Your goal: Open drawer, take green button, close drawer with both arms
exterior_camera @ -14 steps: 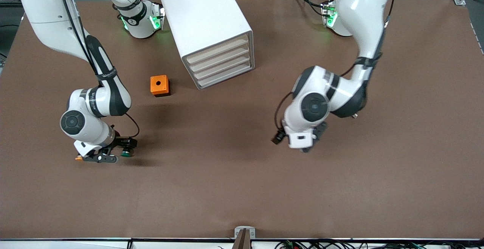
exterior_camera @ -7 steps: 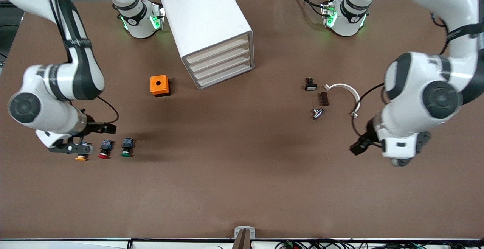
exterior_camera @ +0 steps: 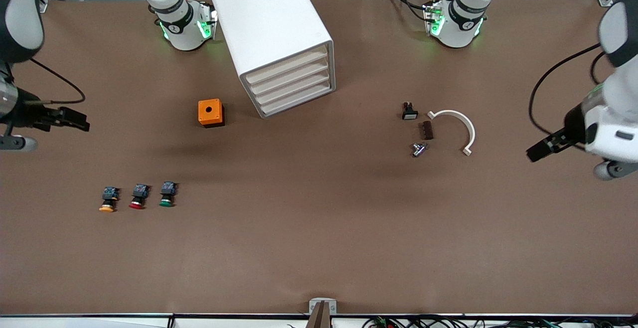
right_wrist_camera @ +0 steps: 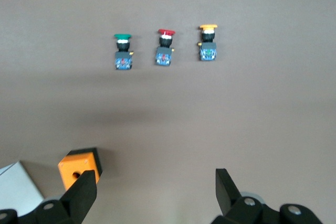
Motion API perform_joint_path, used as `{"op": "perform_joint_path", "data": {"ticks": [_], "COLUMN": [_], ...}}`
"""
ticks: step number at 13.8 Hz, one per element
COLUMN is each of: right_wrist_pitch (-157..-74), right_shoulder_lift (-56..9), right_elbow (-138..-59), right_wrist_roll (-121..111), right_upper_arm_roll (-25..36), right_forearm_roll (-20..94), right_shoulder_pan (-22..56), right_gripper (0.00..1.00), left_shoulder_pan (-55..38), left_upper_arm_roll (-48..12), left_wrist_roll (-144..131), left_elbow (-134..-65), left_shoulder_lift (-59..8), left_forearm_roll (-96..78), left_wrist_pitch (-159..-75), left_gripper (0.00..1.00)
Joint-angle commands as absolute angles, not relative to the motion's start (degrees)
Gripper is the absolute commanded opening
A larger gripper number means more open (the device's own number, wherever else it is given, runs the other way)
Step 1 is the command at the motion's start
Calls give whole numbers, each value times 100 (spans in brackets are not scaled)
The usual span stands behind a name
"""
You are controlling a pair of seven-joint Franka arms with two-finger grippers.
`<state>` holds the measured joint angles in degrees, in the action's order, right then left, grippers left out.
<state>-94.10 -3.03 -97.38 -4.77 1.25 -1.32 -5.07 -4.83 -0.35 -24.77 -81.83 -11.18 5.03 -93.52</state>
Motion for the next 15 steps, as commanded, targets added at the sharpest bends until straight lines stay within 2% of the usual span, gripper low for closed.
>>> {"op": "perform_joint_path", "data": {"ticks": [1,6,9,13,15], "right_wrist_pitch": [-8905,-8886,-8886,-8780,-8528], "right_shoulder_lift": [-351,-360,-378,-387,-491], "right_elbow": [-9317,-9281,-9106,-9044,-8650], "right_wrist_roll": [112,-44,-237,-167,-211], "right_upper_arm_roll": [9,26,18,9,18], "right_forearm_roll": [-79,-114,-97,-70,-62], "right_shoulder_pan": [-492,-448,-422,-273,-246], "right_gripper": [100,100,100,100,100], "left_shoulder_pan": [-168,176,176,141,132], "left_upper_arm_roll": [-158,-404,-658,-677,-677], "left_wrist_roll": [-1593,-1028,-1028,-1020,-1020], "left_elbow": [-9051,-9641,-9650,-9659,-9668], "left_shoulder_lift": [-292,474,684,756,756], "left_forearm_roll": [519,211,202,202,80], "left_wrist_pitch": [-9378,-9343,-9053,-9018,-8983], "left_gripper": [100,100,100,100,100]}}
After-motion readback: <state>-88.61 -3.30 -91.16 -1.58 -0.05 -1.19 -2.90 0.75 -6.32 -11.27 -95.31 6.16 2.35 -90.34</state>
